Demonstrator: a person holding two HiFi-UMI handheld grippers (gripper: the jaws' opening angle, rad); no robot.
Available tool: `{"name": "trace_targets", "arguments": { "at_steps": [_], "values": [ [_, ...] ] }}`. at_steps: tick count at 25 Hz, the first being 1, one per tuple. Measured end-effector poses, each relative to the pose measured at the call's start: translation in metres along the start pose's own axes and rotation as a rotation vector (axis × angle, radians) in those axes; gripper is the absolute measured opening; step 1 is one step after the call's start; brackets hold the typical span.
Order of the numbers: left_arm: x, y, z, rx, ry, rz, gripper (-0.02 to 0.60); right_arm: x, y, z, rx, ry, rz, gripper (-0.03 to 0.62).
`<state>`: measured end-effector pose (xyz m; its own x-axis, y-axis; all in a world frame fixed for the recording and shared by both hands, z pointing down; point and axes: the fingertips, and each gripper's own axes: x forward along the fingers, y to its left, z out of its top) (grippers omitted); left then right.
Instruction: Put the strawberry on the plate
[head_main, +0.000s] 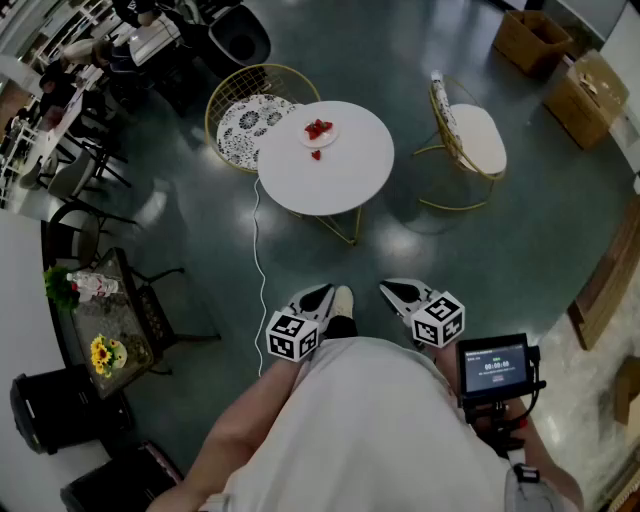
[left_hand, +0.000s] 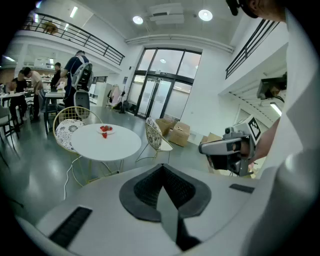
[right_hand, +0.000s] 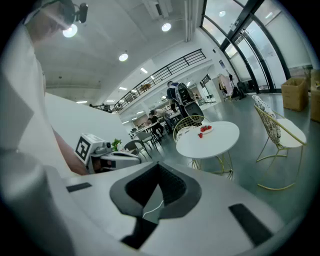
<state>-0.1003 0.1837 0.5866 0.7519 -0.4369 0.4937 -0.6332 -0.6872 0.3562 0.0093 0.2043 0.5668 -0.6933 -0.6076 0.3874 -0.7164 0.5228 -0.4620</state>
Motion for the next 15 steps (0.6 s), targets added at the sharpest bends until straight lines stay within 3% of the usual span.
{"name": "trace_targets", "arguments": {
  "at_steps": [5,9,15],
  "values": [
    [-0.007,-0.049,-0.004,-0.039,-0.091,0.103,0.005,-0.032,0.014,0.004,-0.071,-0.043,0.110,0.005],
    [-0.014,-0.101,-0.034,-0.039,-0.070,0.110,0.005,-0.082,0.028,-0.016,-0.078,-0.036,0.109,0.005],
    [-0.048,-0.126,-0.058,-0.031,-0.078,0.143,0.005,-0.111,0.056,-0.044,-0.068,-0.036,0.130,0.005]
  ]
}}
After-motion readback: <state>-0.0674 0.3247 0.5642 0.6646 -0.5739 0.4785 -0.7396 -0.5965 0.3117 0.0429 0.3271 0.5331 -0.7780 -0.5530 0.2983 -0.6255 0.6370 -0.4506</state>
